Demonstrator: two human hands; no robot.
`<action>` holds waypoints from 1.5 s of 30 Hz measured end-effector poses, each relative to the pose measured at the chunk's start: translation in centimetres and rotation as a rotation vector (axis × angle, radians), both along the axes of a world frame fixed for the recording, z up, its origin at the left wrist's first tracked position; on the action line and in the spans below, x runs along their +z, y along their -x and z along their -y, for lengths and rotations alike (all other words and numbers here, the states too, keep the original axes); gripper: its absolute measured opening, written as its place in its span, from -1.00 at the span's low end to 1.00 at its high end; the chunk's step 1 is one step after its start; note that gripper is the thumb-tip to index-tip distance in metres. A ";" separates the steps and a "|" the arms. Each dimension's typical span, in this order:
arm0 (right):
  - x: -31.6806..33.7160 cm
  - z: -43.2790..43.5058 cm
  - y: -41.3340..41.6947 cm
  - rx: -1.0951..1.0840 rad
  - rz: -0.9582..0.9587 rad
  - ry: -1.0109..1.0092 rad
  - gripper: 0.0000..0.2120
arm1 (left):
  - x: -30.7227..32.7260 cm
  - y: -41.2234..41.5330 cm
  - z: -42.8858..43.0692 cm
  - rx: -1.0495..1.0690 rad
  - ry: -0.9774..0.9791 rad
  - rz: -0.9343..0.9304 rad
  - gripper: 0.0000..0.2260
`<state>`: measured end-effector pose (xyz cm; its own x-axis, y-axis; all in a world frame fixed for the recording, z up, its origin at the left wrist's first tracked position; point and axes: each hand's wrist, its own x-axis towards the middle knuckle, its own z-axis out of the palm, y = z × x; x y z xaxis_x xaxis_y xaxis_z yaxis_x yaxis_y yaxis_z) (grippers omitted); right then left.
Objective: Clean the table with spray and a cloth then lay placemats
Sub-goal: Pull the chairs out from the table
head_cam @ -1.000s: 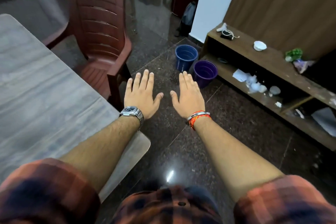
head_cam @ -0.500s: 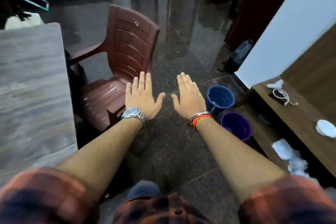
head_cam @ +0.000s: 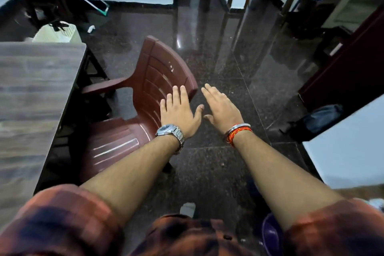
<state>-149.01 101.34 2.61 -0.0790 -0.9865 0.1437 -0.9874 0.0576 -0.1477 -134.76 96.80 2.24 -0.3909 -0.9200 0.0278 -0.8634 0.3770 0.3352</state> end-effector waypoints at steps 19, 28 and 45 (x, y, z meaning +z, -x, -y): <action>-1.4 33.4 11.5 0.983 -0.251 -0.102 -0.08 | -1.9 14.9 17.6 0.888 -0.216 0.018 -0.02; -2.9 39.6 9.7 1.361 -0.253 -0.146 -0.09 | -2.7 17.7 21.1 1.110 -0.327 -0.006 -0.03; -3.7 42.7 7.3 1.830 -0.544 -0.053 -0.73 | -3.0 20.3 22.2 1.264 -0.397 0.269 -0.79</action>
<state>-156.33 58.59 -1.08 0.9510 0.1974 -0.2380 0.2307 -0.9655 0.1209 -155.04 74.65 -0.77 0.7709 -0.5794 -0.2647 -0.6004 -0.7997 0.0020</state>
